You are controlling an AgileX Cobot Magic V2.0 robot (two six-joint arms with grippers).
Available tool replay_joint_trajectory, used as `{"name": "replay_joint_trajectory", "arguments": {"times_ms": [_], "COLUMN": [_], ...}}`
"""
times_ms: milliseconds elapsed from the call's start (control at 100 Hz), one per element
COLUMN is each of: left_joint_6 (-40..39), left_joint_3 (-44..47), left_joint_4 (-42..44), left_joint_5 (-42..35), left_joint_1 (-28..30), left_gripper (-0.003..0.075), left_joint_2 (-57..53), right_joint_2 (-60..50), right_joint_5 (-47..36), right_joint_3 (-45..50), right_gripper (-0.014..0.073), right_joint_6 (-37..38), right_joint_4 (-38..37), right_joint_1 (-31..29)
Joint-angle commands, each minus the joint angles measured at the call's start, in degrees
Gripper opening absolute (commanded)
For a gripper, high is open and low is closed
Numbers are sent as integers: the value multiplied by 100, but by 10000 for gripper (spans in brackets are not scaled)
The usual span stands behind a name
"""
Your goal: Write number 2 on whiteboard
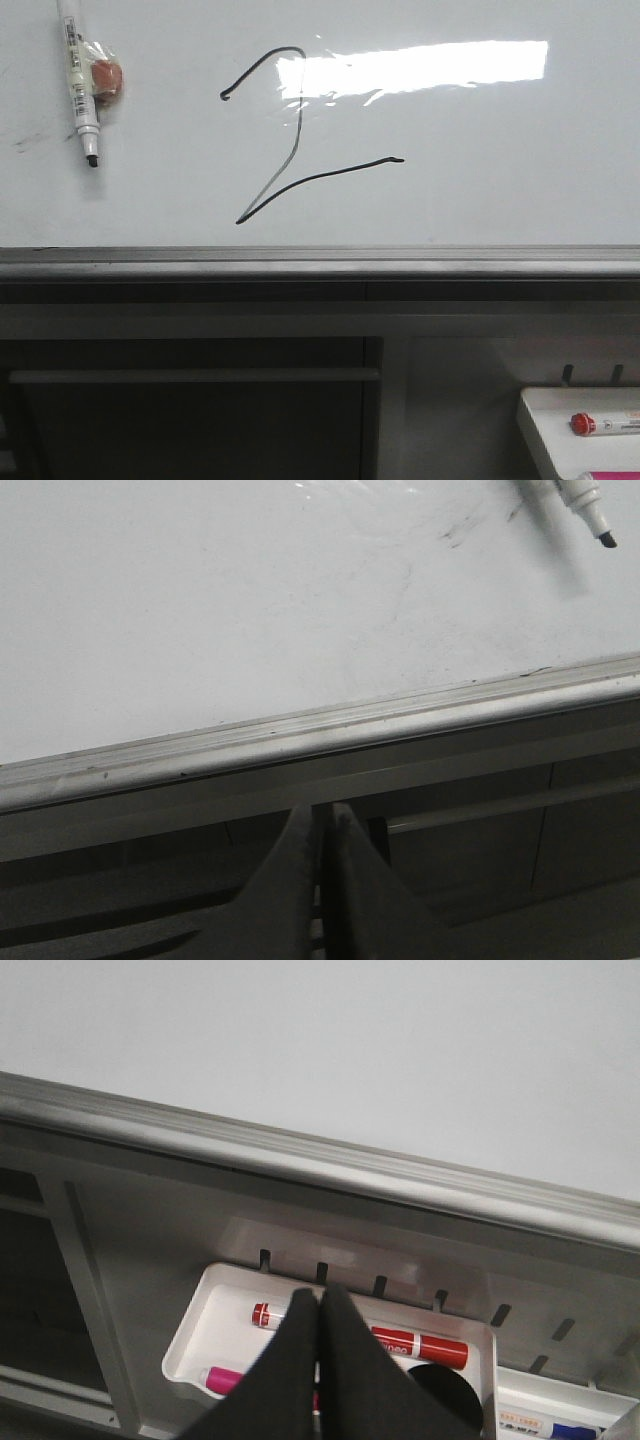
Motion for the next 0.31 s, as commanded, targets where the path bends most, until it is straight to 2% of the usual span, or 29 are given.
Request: {"name": "replay_joint_trajectory", "arguments": {"times_ms": [0,300], "left_joint_6": [-53,-53], "left_joint_3": [63,63], "left_joint_4": [-24,-24], "left_joint_5": [-371,-371], "left_joint_1": [22,22], "left_gripper": [-20,-20], "left_joint_2": [-145,-145], "right_joint_2": [-96,-343], "right_joint_5": [-137,-140], "right_joint_3": [134,134], "right_gripper": [-74,-74], "right_joint_6": [-2,-2], "right_joint_4": [-96,-88], "right_joint_1": [-46,-46]}}
